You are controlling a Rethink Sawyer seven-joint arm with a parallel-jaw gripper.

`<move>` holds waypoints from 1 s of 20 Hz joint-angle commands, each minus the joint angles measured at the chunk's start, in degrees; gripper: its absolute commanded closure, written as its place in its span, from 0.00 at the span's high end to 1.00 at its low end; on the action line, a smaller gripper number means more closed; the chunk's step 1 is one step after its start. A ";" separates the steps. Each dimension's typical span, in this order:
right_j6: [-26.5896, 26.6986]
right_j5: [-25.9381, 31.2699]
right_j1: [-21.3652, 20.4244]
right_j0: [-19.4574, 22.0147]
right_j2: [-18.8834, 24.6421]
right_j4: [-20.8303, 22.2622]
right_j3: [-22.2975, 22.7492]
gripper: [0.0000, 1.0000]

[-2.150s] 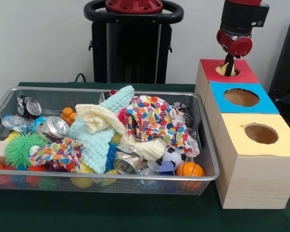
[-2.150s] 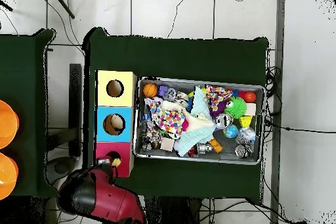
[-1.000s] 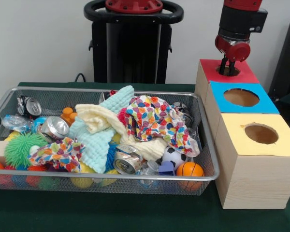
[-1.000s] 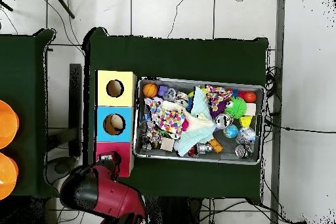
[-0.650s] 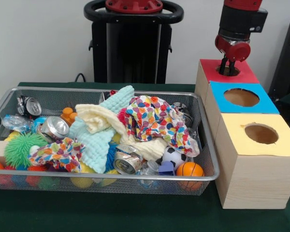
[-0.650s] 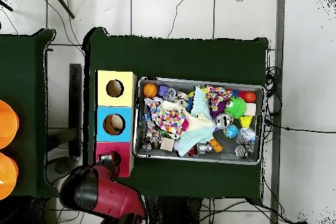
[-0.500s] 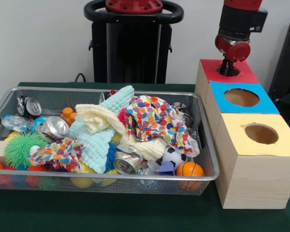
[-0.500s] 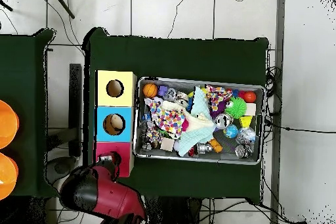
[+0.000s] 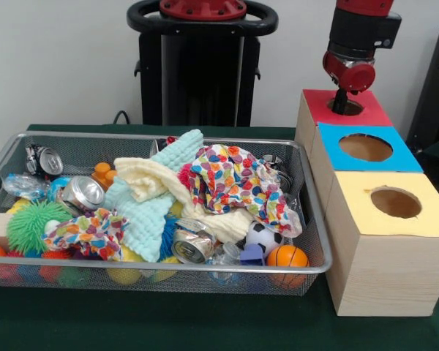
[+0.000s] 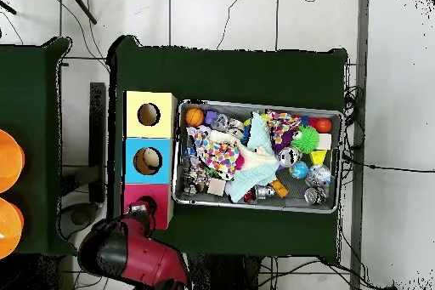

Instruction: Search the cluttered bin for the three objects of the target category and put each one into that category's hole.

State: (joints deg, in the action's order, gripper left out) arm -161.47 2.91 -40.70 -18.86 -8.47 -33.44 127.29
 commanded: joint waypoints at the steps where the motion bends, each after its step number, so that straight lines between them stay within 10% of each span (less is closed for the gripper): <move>1: -8.39 4.55 -0.21 0.33 1.82 -1.22 1.30 0.00; 12: -18.58 32.40 -9.71 -12.34 -13.32 3.46 -9.03 0.00; 20: -2.22 34.35 -13.20 -5.21 -16.06 7.95 -7.07 0.00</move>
State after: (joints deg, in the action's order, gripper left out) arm -161.79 34.90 -51.21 -29.71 -21.18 -29.54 122.34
